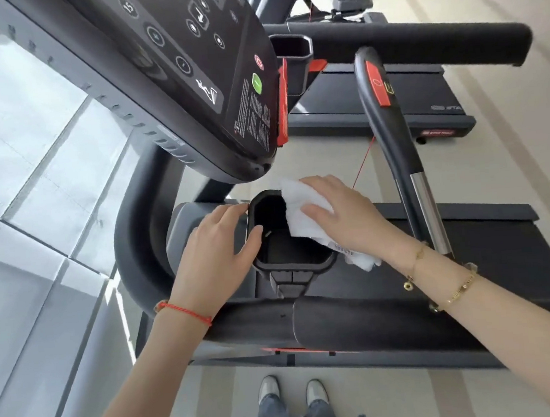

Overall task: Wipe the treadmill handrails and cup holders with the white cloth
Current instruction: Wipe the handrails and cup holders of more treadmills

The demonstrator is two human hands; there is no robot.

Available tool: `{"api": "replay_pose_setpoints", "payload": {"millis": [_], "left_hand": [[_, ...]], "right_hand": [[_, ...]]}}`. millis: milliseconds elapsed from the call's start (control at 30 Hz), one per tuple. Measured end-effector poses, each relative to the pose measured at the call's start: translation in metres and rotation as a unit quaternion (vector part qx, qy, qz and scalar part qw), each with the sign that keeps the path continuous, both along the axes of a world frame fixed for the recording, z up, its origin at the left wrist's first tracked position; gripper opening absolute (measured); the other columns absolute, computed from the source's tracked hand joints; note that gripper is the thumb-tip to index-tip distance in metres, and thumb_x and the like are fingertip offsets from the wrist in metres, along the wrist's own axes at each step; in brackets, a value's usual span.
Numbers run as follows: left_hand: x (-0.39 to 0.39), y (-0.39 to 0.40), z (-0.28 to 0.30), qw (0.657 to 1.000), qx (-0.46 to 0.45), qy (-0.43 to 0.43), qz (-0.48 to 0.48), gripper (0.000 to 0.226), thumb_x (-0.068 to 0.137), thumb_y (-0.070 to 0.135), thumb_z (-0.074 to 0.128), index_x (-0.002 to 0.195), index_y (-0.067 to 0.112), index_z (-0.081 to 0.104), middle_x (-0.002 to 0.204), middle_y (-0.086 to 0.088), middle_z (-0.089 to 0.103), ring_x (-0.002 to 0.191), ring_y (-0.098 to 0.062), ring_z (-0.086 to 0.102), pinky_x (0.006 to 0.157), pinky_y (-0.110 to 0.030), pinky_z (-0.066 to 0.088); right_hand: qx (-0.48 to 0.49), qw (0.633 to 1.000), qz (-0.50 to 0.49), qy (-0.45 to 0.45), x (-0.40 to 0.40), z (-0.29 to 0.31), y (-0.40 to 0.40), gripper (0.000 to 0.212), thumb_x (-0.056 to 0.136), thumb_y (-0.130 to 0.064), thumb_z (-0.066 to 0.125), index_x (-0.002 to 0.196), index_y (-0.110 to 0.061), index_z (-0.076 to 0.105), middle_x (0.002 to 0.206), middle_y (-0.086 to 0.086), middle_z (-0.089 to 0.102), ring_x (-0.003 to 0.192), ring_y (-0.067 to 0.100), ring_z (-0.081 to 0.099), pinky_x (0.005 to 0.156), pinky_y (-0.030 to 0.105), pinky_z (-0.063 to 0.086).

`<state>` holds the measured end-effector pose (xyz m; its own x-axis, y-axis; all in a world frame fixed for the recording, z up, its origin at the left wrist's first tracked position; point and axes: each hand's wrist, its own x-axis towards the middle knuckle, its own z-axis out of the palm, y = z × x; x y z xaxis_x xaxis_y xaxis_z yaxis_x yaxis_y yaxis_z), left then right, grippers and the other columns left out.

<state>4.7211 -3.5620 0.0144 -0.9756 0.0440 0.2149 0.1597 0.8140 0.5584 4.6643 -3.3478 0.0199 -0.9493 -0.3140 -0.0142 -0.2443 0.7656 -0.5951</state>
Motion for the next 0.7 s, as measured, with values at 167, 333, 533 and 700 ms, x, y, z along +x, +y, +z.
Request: {"api": "replay_pose_setpoints", "payload": {"millis": [167, 333, 533, 700], "left_hand": [[0.0, -0.001, -0.003, 1.0, 0.01, 0.008, -0.011, 0.042, 0.093, 0.035, 0.055, 0.128, 0.013, 0.058, 0.116, 0.002, 0.06, 0.104, -0.019, 0.061, 0.089, -0.039, 0.052], [0.0, -0.001, -0.004, 1.0, 0.011, 0.012, -0.009, 0.04, 0.093, 0.032, 0.057, 0.126, 0.009, 0.059, 0.112, -0.001, 0.062, 0.106, -0.02, 0.058, 0.09, -0.035, 0.049], [-0.003, -0.002, -0.009, 1.0, 0.003, 0.013, -0.006, 0.041, 0.093, 0.034, 0.056, 0.126, 0.011, 0.059, 0.112, 0.0, 0.064, 0.105, -0.017, 0.056, 0.084, -0.022, 0.041], [-0.004, -0.003, -0.01, 1.0, 0.005, 0.023, -0.011, 0.04, 0.093, 0.033, 0.057, 0.126, 0.01, 0.06, 0.11, 0.0, 0.064, 0.102, -0.018, 0.058, 0.084, -0.024, 0.042]], "right_hand": [[-0.079, 0.993, -0.061, -0.066, 0.044, -0.011, 0.001, 0.063, 0.1, -0.033, 0.045, 0.151, -0.029, 0.01, 0.153, 0.0, 0.026, 0.126, 0.016, 0.039, 0.095, 0.024, 0.028], [-0.035, 0.995, -0.047, -0.083, 0.005, 0.008, -0.001, 0.04, 0.101, -0.033, 0.043, 0.14, -0.022, 0.038, 0.114, 0.001, 0.058, 0.082, 0.007, 0.053, 0.063, 0.012, 0.036], [-0.052, 0.991, -0.054, -0.107, 0.022, 0.007, 0.005, 0.046, 0.101, -0.036, 0.044, 0.143, -0.022, 0.031, 0.11, -0.002, 0.055, 0.081, 0.0, 0.053, 0.059, 0.013, 0.039], [-0.058, 0.991, -0.092, -0.077, 0.055, 0.02, 0.021, 0.043, 0.1, -0.039, 0.043, 0.142, -0.032, 0.036, 0.11, -0.009, 0.058, 0.084, -0.008, 0.054, 0.062, 0.008, 0.041]]}}
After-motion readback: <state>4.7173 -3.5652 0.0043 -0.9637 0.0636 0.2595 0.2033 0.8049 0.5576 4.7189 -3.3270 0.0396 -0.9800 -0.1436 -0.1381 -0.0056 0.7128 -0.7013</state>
